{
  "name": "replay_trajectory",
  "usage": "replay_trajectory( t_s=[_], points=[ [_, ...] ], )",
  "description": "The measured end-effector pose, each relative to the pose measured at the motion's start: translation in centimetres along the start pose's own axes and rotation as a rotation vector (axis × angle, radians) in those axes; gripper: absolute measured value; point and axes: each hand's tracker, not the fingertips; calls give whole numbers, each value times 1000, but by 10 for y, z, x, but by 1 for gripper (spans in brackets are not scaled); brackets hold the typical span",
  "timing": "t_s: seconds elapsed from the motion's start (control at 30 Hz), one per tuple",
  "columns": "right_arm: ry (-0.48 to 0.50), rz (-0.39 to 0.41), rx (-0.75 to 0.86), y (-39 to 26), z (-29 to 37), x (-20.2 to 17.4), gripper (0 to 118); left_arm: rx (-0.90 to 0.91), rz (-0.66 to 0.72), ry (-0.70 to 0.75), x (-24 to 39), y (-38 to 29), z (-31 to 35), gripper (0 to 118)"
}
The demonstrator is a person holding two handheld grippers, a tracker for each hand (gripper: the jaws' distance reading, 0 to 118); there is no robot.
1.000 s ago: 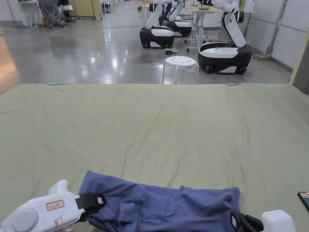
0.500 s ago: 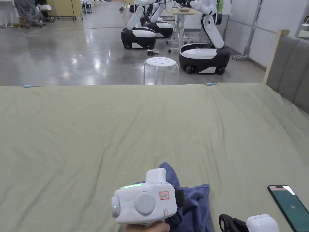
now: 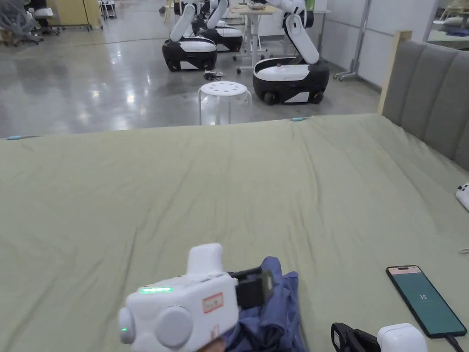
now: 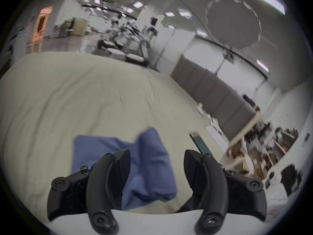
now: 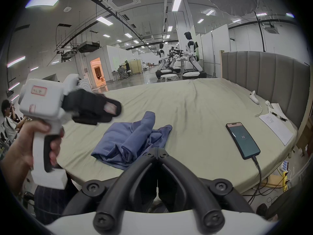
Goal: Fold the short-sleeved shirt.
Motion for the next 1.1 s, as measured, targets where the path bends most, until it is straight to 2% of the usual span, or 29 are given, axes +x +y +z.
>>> replay_trajectory(
  t_s=[0.07,0.17,0.33,0.37,0.47,0.5,0.57,0.67,0.7,0.8,0.9,0.93,0.97,1.0,1.03,1.1],
  points=[
    [-5,-3,-4,-1,0,3,1,39,40,66,-19,7,9,61],
    [-20,2,-10,-3,2,7,1,-114,43,29,-32,6,-20,24],
    [-48,0,-27,-2,3,17,1,-292,47,-164,12,-28,-98,20],
    [-56,-4,-28,-1,5,20,1,-329,54,-164,22,-40,-119,20],
    [-57,-5,-55,4,7,25,1,-373,-9,-15,24,-69,-154,18],
    [-60,9,-60,5,8,24,1,-349,4,-44,22,-73,-152,12],
    [-14,56,-78,8,5,22,1,-335,39,-99,20,-55,-126,13],
    [40,107,-104,19,-21,11,1,-222,-52,-134,18,-37,-63,13],
    [93,86,-99,23,-35,8,1,-181,-57,-120,12,-31,-43,16],
    [196,-51,-155,33,-91,1,1,-114,-6,-86,-25,-21,13,70],
    [368,-245,-298,26,-148,11,1,-74,62,-13,-75,-18,53,70],
    [360,-227,-360,18,-159,14,1,-83,81,9,-92,-20,61,70],
    [247,-140,-383,12,-165,15,1,-107,106,9,-112,-24,68,70],
    [192,-205,-439,9,-172,22,1,-133,151,10,-130,-27,71,70],
    [206,-343,-458,10,-175,31,1,-157,216,-12,-146,-31,70,70],
    [162,-344,-384,13,-171,38,1,-181,390,-133,-175,-40,57,70]
  ],
)
